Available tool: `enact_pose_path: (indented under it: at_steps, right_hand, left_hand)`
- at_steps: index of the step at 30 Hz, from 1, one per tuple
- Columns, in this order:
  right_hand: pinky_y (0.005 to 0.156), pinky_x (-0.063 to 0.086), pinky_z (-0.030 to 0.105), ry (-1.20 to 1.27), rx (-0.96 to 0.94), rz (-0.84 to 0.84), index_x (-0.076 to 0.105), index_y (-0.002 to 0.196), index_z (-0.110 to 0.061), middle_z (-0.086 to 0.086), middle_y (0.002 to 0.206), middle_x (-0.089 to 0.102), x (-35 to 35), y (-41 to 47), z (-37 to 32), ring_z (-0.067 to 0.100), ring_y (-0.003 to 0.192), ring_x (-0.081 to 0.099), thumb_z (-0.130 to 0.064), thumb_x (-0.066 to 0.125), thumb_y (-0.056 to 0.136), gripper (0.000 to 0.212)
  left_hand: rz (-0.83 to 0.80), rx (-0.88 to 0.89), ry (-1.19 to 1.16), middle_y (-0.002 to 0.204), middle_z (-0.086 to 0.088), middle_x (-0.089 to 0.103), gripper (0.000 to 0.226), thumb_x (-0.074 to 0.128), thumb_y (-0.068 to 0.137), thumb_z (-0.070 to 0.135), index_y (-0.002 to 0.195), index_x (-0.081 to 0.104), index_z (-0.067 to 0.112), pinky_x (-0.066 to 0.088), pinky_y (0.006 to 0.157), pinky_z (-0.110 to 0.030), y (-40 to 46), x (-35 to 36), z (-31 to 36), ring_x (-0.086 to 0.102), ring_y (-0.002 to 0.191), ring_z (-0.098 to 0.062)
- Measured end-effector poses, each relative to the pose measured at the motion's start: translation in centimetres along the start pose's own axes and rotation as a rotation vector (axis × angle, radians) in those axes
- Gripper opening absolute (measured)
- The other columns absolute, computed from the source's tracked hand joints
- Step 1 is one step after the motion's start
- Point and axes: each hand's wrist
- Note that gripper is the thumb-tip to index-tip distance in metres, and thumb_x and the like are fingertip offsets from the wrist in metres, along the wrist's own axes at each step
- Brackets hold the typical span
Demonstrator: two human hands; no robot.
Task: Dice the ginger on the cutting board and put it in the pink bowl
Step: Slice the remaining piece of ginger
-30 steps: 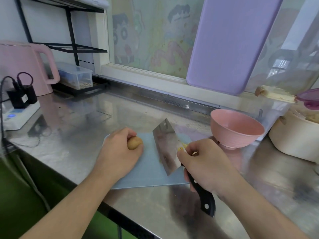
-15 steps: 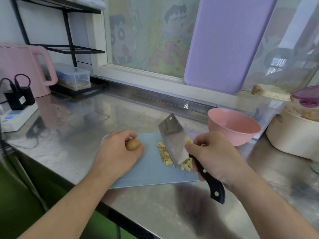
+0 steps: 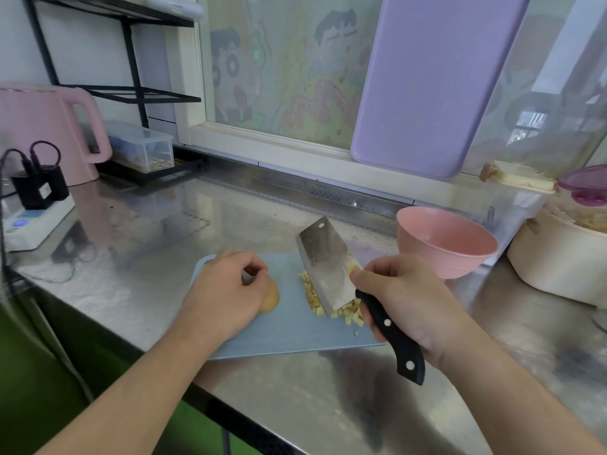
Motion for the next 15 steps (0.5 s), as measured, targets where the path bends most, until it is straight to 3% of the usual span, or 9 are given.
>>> enact_pose_path:
  at_steps: [4,9,12,15]
  right_hand:
    - [0.043,0.036,0.025,0.024,0.013,-0.018,0.057,0.066,-0.005,0.019,0.053,0.053,0.1,0.0,0.0,0.022,0.041,0.04,-0.012,0.063,0.096,0.032]
    - [0.042,0.033,0.024,0.079,0.019,-0.013,0.053,0.068,-0.003,0.019,0.055,0.048,-0.2,0.1,0.0,0.022,0.044,0.037,-0.007,0.06,0.093,0.027]
    - [0.042,0.032,0.025,0.108,0.008,-0.018,0.054,0.069,-0.002,0.02,0.056,0.047,-0.2,0.1,0.1,0.022,0.044,0.036,-0.007,0.061,0.093,0.026]
    - [0.042,0.032,0.026,0.098,-0.008,-0.034,0.054,0.068,-0.001,0.02,0.055,0.048,0.0,0.0,0.1,0.023,0.044,0.036,-0.006,0.06,0.093,0.027]
  left_hand:
    - [-0.06,-0.013,-0.018,0.104,0.024,0.061,0.008,0.064,0.088,0.041,0.093,0.07,0.042,0.042,0.073,-0.019,-0.1,-0.3,0.0,0.055,0.093,0.007]
    - [-0.19,-0.002,0.069,0.118,0.033,0.05,0.03,0.06,0.083,0.046,0.113,0.065,0.043,0.041,0.08,-0.02,-0.5,-0.7,0.0,0.051,0.112,-0.002]
    - [-0.336,0.032,0.103,0.123,0.035,0.043,0.05,0.065,0.075,0.057,0.123,0.061,0.042,0.043,0.09,-0.02,-0.1,-2.0,-0.3,0.051,0.114,0.005]
    - [-0.419,0.055,0.128,0.124,0.034,0.044,0.044,0.075,0.08,0.056,0.119,0.059,0.043,0.04,0.091,-0.015,-0.1,-3.3,-0.4,0.049,0.113,0.013]
Point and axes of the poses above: each hand's wrist, its own y-axis towards the middle knuckle, its own x-axis out of the palm, z = x × y
